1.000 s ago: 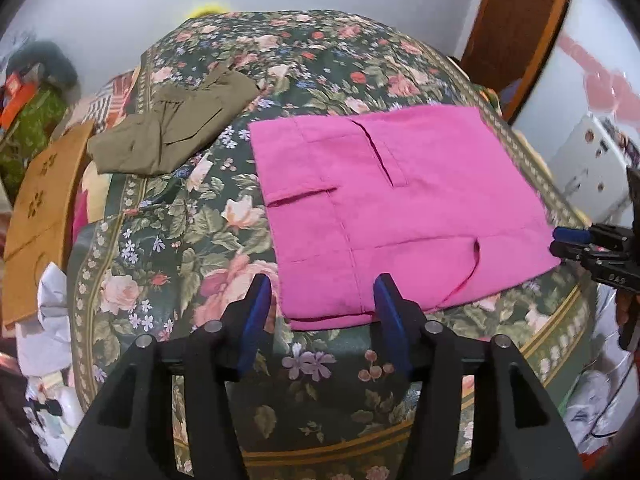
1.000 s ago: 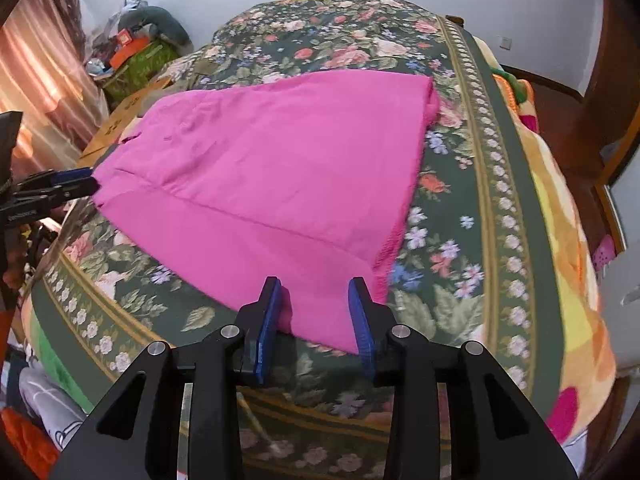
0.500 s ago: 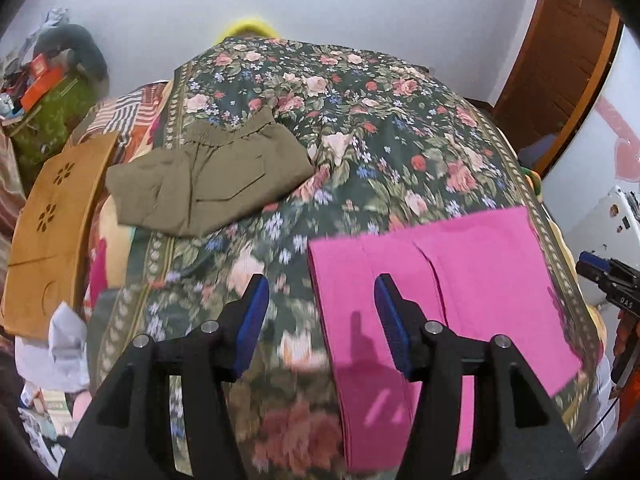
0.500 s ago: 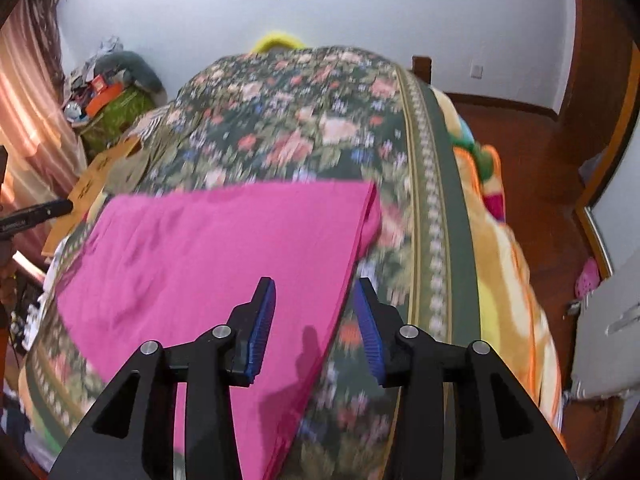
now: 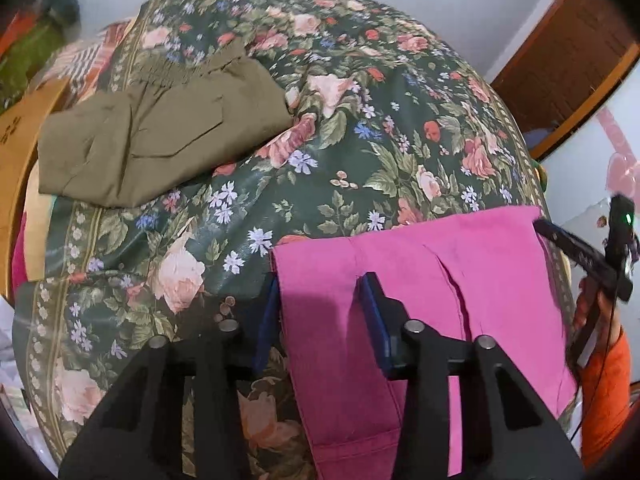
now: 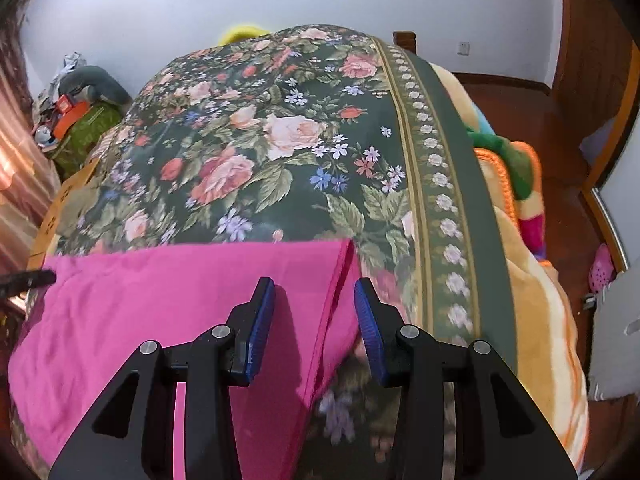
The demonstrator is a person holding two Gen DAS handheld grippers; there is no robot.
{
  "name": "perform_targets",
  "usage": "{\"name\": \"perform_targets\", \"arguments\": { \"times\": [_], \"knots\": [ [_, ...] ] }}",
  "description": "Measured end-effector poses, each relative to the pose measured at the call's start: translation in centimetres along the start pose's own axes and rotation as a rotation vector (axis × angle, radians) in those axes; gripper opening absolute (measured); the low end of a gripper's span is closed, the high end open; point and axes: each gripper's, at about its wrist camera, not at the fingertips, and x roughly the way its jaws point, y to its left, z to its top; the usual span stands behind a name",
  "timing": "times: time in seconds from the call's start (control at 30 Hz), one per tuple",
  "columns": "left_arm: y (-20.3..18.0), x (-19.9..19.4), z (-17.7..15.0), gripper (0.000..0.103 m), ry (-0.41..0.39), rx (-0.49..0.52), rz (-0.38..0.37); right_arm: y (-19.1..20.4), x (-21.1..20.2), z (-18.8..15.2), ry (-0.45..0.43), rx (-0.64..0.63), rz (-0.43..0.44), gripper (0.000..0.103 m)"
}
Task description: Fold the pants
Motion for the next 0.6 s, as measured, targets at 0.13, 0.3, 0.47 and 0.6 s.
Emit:
{"name": "perform_targets", "arguments": {
  "times": [0.13,0.3,0.47,0.6],
  "knots": [
    [-1.2,-0.5,-0.7,0.005,-0.045,0.08,0.135,0.5,1.5,0.1,0.02,-0.047,-0.02,0.006],
    [-1.2,0.2,-1.7,0.006,-0.064,0.121,0.204,0.0,1.6,-0.2,0.017,-0.051,-0.061,0.006],
    [-0.9,-0.9,-1.1,0.007,-0.038,0.099,0.199,-0.4,-0.2,0.2,0.053,-0.022,-0.07,0.006],
    [-1.9,-3.5,-0.3,0.007,-0.087,0.123,0.174,1.6,-3.3,0.7,0.005,-0.054,0.003,0.01]
  ]
}}
